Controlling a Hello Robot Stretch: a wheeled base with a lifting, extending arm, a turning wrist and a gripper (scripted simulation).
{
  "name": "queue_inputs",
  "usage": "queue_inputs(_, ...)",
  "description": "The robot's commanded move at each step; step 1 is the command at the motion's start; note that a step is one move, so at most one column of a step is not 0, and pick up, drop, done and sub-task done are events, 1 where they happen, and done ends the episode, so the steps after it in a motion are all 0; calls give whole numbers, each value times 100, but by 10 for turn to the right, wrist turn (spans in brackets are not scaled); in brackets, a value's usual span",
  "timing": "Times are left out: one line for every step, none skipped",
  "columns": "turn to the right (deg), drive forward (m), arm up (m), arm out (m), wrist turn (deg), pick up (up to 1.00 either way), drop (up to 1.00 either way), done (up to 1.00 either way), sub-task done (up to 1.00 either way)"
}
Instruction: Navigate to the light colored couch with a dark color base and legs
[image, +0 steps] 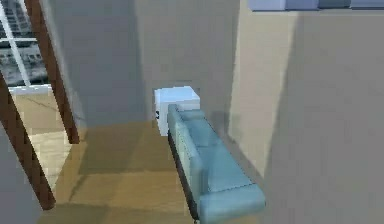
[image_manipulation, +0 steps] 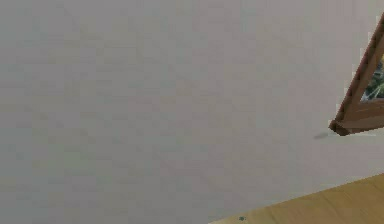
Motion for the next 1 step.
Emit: queue_inputs(0, 0, 0, 0, 0, 0, 0, 100, 0)
